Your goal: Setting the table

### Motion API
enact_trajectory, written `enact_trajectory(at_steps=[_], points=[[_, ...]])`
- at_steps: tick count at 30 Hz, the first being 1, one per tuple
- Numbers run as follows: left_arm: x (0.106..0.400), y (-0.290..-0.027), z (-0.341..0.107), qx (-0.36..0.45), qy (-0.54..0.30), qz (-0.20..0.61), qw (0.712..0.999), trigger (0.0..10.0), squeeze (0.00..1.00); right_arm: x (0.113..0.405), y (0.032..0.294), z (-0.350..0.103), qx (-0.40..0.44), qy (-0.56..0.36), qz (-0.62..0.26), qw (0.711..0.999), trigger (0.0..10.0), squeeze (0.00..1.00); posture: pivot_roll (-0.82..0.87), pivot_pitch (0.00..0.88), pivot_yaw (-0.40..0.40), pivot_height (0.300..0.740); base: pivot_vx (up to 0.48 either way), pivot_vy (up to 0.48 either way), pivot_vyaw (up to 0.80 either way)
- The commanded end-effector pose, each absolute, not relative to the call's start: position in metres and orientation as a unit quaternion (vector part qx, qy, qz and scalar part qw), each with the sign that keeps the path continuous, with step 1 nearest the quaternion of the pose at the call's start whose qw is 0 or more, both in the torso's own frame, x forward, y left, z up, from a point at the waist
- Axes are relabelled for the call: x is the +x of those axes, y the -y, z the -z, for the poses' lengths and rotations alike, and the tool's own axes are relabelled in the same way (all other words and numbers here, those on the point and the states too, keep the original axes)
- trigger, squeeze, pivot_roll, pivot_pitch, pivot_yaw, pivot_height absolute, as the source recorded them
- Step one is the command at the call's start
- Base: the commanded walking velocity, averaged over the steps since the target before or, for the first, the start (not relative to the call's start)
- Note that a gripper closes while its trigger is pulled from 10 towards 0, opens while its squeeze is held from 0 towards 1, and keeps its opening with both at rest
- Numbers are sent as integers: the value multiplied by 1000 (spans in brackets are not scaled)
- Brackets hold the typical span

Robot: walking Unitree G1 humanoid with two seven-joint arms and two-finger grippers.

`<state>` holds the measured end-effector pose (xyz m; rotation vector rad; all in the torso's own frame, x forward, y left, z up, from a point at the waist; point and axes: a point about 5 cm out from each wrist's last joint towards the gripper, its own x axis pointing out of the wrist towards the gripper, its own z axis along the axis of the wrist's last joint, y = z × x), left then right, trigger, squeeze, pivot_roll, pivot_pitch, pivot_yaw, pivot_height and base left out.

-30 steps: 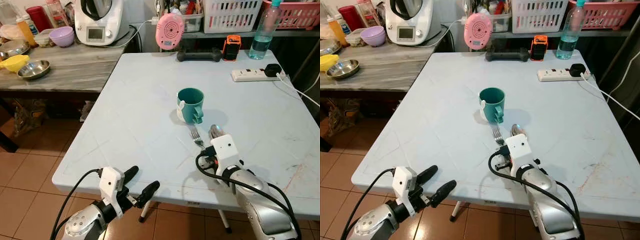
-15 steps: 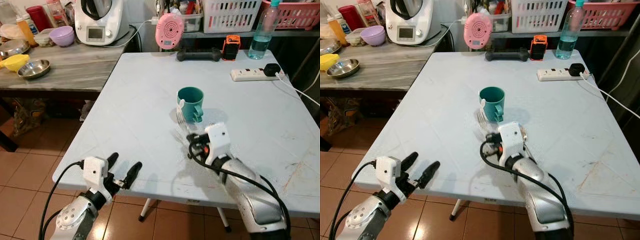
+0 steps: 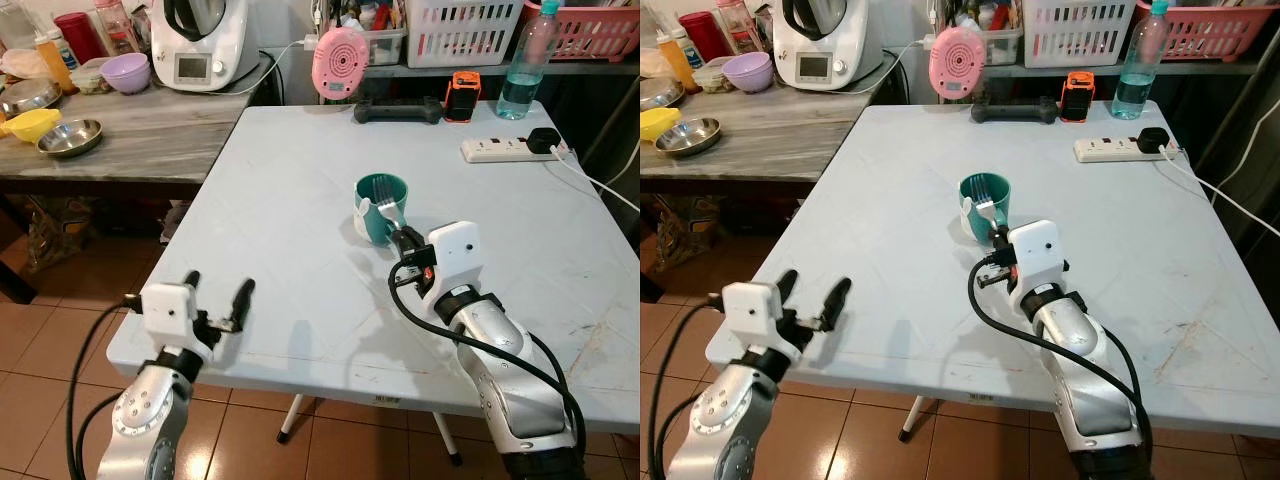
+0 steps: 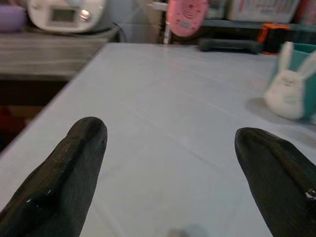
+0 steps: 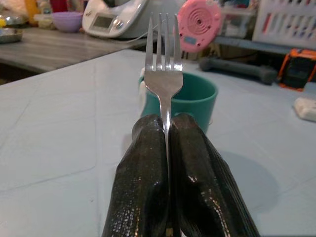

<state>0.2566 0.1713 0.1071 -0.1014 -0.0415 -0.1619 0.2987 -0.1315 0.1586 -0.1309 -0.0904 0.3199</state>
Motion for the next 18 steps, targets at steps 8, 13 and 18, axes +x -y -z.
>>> enact_trajectory(at_steps=[8, 13, 18], points=[[266, -188, -102, -37, 1, 11, 999, 10000, 0, 304, 130, -162, -72, 66, -141, 985, 10000, 0, -166, 0, 81, 740, 0, 0, 0], [269, -190, -100, -37, -2, 3, 999, 10000, 0, 307, 130, -159, -71, 61, -139, 986, 10000, 0, -165, 0, 79, 740, 0, 0, -456], [269, -189, -99, -38, -2, 1, 999, 10000, 0, 307, 127, -158, -72, 63, -141, 985, 10000, 0, -165, 0, 82, 740, 0, 0, -779]])
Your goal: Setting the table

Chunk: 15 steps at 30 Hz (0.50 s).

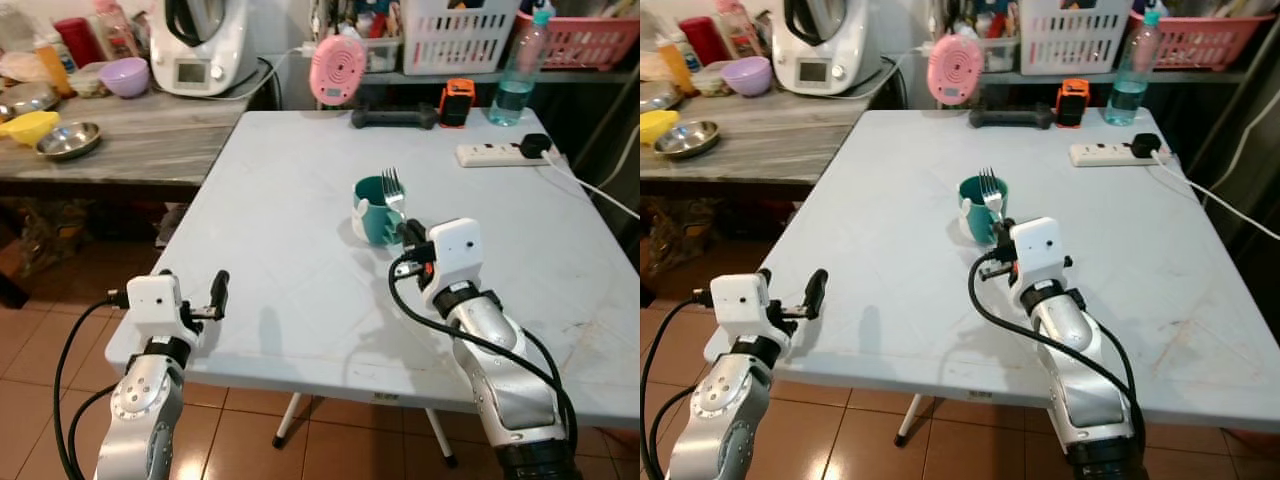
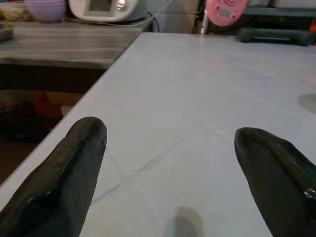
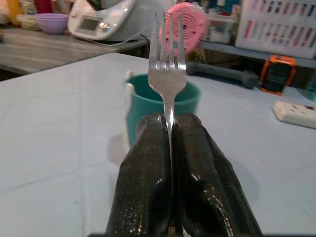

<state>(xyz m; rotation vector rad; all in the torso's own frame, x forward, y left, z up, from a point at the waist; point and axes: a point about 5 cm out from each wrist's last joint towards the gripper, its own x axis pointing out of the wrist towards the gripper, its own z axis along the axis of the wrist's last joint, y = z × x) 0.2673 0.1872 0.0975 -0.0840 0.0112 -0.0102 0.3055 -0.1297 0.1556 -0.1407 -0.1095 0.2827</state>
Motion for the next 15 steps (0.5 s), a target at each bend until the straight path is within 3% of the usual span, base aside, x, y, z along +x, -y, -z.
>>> enact_trajectory(at_steps=[1, 7, 15], points=[[269, -189, -99, -37, -3, 0, 999, 10000, 0, 307, 127, -158, -72, 63, -142, 985, 10000, 0, -165, 0, 82, 740, 0, 0, -775], [268, -191, -96, -34, -8, -4, 999, 10000, 0, 306, 127, -156, -69, 62, -142, 986, 10000, 0, -163, 0, 83, 740, 0, 0, -660], [266, -191, -95, -28, -10, 0, 1000, 10000, 0, 307, 125, -154, -70, 61, -145, 985, 10000, 0, -155, 0, 83, 740, 0, 0, 0]])
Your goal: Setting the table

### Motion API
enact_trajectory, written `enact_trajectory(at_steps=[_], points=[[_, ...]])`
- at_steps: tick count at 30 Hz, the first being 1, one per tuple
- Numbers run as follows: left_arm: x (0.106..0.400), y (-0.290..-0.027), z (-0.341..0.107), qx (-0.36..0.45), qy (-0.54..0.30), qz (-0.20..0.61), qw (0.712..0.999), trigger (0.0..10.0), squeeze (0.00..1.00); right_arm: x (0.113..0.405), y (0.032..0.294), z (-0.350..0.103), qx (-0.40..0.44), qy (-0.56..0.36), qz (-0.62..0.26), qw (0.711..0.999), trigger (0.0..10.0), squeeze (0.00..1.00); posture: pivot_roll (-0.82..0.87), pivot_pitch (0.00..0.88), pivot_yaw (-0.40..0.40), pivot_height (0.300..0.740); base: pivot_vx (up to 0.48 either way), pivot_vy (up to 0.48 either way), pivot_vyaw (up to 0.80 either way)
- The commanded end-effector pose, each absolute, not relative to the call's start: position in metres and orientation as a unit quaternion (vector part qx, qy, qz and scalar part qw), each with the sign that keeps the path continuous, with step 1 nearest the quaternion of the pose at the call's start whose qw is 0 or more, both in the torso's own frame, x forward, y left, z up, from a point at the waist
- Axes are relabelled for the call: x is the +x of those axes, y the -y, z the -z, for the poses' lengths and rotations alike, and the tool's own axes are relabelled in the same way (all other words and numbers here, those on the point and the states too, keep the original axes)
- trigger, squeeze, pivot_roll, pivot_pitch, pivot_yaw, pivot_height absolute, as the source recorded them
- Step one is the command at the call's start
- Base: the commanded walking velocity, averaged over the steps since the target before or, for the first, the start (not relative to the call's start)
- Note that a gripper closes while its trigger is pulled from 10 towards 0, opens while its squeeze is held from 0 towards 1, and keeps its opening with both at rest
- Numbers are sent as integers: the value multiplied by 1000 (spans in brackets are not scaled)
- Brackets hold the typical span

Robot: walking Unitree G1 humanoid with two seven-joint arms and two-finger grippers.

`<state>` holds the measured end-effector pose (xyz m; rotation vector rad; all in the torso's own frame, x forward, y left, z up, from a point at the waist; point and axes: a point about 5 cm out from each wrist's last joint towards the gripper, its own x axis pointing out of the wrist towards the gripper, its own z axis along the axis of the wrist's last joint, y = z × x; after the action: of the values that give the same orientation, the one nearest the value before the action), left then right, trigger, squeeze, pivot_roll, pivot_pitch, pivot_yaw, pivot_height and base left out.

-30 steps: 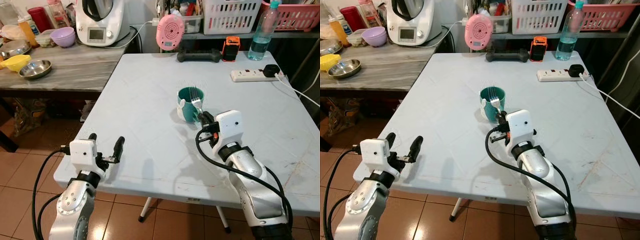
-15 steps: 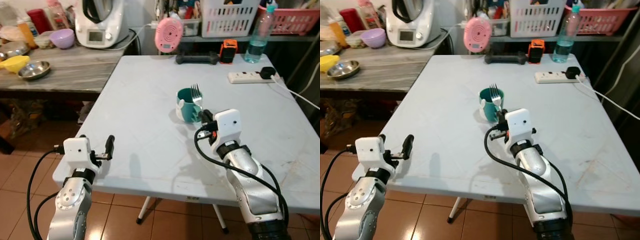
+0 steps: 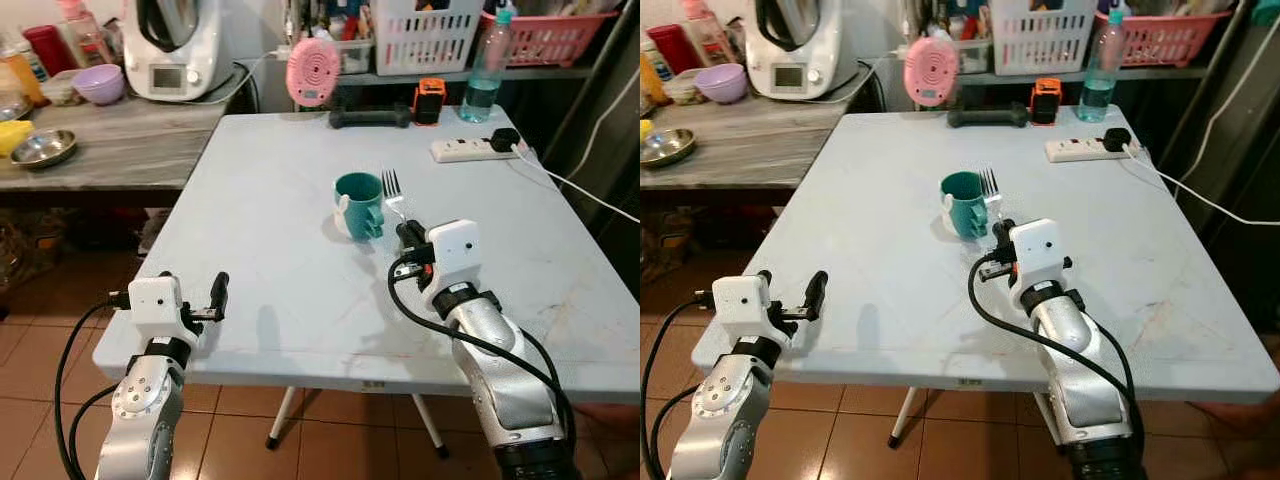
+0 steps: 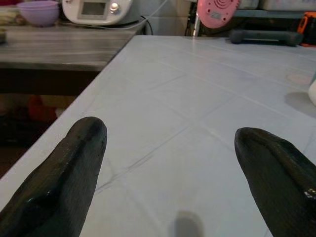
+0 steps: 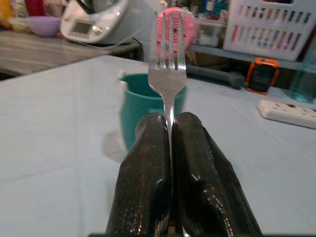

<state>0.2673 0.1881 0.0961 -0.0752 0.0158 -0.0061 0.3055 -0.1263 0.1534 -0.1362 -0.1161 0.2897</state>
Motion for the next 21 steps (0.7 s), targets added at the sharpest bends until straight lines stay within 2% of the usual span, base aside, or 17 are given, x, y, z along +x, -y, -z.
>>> enact_trajectory(at_steps=[1, 21], points=[[266, -191, -95, -28, -10, 1, 1000, 10000, 0, 307, 124, -154, -70, 61, -146, 985, 10000, 0, -154, 0, 82, 740, 0, 0, 0], [263, -187, -91, -44, -13, 21, 999, 10000, 0, 308, 124, -152, -72, 59, -146, 985, 10000, 0, -153, 0, 79, 740, 0, 0, 0]])
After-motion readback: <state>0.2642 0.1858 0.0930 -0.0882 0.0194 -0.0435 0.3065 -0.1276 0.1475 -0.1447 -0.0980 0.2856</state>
